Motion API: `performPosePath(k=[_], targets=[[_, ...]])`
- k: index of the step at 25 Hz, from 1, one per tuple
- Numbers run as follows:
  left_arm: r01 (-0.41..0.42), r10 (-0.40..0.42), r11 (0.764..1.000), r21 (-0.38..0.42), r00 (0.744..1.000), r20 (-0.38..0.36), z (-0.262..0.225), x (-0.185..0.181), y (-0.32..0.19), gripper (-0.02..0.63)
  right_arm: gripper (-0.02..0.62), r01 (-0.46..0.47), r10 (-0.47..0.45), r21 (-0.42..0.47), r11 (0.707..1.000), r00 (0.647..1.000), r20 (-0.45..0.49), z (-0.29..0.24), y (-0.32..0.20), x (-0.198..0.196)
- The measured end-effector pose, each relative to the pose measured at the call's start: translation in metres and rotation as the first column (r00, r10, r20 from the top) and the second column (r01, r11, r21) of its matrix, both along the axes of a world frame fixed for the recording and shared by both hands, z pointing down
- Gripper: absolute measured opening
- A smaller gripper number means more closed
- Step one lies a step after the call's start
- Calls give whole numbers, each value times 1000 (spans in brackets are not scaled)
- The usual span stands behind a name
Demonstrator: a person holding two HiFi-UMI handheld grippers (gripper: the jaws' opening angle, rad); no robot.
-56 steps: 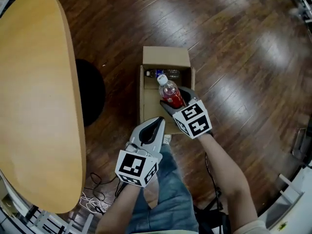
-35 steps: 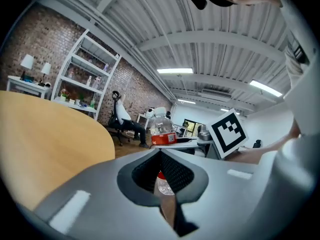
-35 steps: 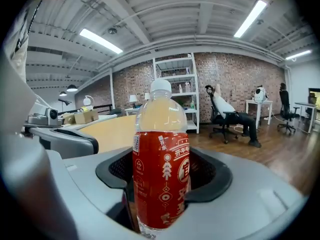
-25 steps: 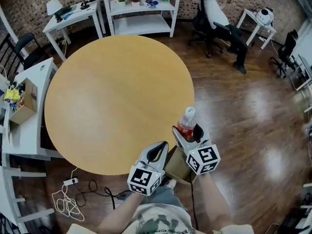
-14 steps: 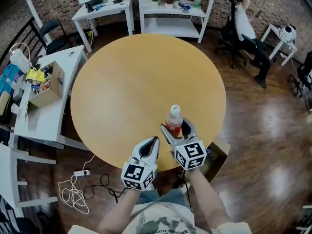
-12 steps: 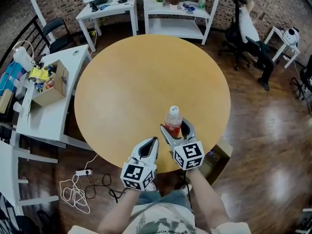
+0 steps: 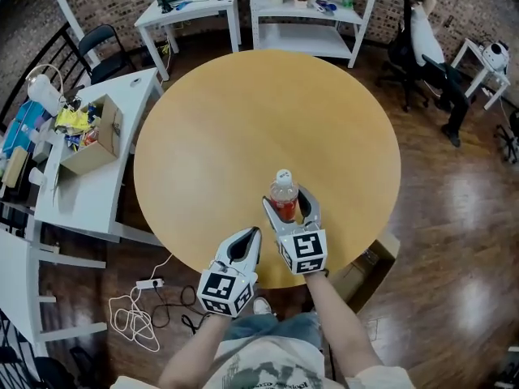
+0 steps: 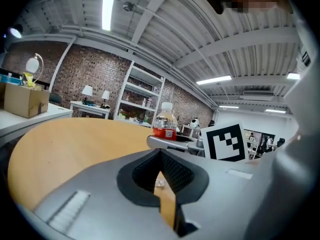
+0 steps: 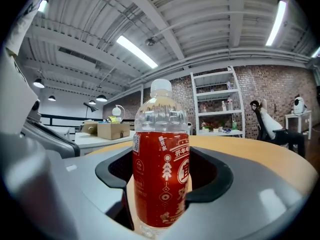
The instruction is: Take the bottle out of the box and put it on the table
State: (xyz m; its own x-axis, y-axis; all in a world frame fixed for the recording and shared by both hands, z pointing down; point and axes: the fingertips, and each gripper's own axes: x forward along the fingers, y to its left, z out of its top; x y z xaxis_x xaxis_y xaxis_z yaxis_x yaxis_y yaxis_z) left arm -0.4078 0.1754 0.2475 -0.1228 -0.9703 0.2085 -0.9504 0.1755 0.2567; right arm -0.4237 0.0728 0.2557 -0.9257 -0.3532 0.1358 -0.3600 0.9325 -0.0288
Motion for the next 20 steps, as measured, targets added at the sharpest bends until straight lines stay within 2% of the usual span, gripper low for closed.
performPosePath(k=[5,14,20], targets=[[-26,26,1000,6,1000,-3,-1,10,-8,-6,313,-4,4,-25,1000,1000,-9,2,2,12],[-24,25,999,22,1000,-13,-4,22,-6,-6,313,32,-32,2,999,997,-76,4,11,20],[-13,13,999,46,1000,-14,-11,25,2,-6,308,19,-16,29,999,996,-91,-5,15,29]])
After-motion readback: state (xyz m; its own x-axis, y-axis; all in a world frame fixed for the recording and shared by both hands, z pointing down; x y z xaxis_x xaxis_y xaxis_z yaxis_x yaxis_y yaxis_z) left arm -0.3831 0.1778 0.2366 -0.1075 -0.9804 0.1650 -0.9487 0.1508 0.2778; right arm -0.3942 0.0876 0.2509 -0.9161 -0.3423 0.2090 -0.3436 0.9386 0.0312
